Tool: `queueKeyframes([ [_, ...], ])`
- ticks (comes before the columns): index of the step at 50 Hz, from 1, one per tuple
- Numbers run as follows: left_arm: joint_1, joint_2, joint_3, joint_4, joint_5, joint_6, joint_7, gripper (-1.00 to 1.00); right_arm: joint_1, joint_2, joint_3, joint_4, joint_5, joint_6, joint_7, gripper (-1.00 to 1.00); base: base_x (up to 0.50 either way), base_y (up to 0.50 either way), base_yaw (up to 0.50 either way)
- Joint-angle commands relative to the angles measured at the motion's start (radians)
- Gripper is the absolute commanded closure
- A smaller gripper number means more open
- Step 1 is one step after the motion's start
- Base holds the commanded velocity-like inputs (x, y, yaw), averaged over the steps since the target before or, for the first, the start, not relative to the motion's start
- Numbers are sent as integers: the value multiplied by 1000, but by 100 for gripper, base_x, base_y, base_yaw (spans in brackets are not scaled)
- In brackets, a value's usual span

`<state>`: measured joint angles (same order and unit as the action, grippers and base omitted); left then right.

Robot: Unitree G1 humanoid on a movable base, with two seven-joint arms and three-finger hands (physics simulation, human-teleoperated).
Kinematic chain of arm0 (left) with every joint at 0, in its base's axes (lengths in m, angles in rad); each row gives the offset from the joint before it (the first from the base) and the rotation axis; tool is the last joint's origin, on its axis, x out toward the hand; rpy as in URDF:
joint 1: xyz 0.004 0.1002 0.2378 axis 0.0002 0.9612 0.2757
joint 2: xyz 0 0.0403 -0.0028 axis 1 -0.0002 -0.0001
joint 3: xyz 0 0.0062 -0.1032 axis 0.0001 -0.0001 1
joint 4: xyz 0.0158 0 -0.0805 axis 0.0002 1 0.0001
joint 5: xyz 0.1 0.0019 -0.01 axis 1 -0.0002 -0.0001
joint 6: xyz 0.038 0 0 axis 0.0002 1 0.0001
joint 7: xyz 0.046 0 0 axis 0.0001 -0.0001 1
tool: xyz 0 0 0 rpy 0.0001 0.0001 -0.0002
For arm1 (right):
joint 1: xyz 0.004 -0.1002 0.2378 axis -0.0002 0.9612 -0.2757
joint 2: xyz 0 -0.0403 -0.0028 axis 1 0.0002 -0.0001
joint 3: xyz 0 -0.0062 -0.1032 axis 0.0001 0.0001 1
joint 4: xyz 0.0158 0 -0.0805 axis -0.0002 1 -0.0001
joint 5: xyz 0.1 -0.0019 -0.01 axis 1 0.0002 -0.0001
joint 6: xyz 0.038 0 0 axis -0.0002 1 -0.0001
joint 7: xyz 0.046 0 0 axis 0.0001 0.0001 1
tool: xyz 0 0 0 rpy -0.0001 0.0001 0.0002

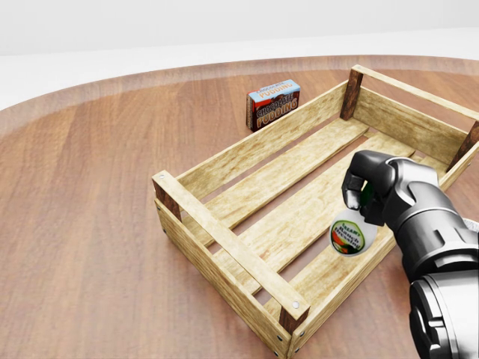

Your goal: Pick up the salad dressing and put it in the tray.

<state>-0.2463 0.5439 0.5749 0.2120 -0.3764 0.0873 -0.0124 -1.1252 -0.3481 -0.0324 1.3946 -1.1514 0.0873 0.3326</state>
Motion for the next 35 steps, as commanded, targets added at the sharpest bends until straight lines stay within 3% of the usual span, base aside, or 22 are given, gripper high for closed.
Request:
queueKeyframes([
  [1, -1, -1, -5, 7, 1, 0, 1, -100, 7, 9, -8, -8, -35, 0, -14, 98, 0, 0, 0],
  [35, 1, -2, -7, 18, 5, 0, -2, -100, 69, 34, -16, -6, -10, 0, -101, 99, 0, 0, 0],
])
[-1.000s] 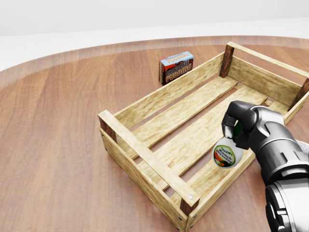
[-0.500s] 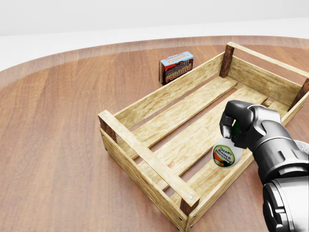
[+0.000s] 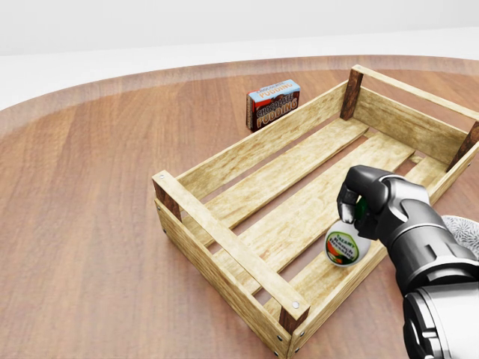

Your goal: Pick up the salad dressing and put it in the tray.

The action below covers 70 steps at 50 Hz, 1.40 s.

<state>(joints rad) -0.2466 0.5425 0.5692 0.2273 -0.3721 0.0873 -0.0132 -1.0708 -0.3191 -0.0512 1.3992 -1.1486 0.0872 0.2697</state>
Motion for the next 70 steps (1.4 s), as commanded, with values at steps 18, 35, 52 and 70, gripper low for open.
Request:
queueKeyframes([
  [18, -2, -3, -4, 19, 5, 0, -5, -100, 35, 13, 12, -9, -23, 0, -77, 99, 0, 0, 0],
  [35, -8, 2, -14, 48, 2, 0, -7, -100, 44, 19, 10, -8, -31, 0, -71, -20, 0, 0, 0],
  [52, -1, 0, -8, 16, 0, 0, -3, -100, 7, -3, 16, -12, -39, 0, -14, -100, 0, 0, 0],
  [70, 3, -6, -9, -5, 0, 0, -4, -100, -420, -221, 57, -44, -156, 0, 177, -100, 0, 0, 0],
])
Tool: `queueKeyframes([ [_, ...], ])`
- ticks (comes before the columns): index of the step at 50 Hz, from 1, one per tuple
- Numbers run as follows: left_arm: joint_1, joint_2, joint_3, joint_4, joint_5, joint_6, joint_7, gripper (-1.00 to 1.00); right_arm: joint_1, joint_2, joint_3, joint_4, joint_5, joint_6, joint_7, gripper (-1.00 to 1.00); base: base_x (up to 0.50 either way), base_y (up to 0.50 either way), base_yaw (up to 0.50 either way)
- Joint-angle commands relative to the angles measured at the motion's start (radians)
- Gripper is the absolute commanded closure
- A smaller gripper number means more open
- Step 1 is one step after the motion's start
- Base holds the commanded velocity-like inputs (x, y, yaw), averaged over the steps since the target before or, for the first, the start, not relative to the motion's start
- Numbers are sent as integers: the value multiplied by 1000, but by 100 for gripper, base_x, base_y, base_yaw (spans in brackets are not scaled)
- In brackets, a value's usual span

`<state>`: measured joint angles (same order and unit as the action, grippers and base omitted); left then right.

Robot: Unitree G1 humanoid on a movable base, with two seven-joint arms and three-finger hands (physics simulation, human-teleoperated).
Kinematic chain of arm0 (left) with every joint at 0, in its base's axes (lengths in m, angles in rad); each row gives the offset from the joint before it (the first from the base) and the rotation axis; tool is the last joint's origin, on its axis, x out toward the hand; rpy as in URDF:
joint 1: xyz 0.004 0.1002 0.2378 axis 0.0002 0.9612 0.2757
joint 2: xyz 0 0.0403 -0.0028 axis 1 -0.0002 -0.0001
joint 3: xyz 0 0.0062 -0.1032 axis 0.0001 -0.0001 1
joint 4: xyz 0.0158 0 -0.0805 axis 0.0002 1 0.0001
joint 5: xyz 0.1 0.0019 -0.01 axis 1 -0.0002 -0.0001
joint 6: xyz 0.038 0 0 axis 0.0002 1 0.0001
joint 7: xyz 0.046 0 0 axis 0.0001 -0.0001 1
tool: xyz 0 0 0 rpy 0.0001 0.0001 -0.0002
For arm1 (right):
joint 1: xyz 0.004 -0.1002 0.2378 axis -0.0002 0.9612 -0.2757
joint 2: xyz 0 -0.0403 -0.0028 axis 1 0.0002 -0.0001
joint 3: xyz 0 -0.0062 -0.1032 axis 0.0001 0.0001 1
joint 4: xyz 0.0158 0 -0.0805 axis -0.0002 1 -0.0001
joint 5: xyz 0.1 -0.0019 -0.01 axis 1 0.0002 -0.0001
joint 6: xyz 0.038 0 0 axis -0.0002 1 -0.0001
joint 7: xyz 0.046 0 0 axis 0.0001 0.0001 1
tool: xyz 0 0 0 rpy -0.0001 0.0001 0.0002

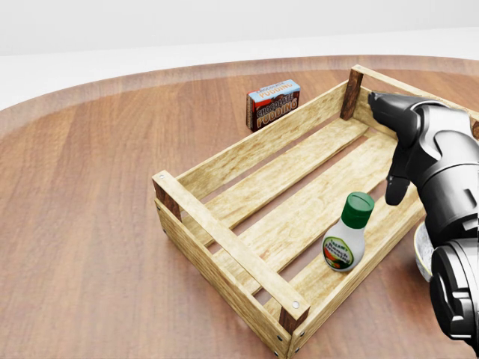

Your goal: Pick up the salad dressing and put it in the tray.

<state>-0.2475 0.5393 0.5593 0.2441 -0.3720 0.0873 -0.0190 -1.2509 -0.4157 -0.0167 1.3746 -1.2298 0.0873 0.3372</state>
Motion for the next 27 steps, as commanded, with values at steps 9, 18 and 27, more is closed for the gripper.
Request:
queueKeyframes([
  [9, 6, -5, 7, -47, 1, 0, 3, -100, -511, -253, 20, -30, -194, 0, 217, -100, 0, 0, 0],
  [18, 4, -4, 12, -51, 2, 0, 3, -100, -701, -311, -10, -35, -264, 0, 266, -100, 0, 0, 0],
  [27, -1, -4, 8, -36, 5, 0, 1, -100, -763, -312, -23, -36, -303, 0, 280, -100, 0, 0, 0],
])
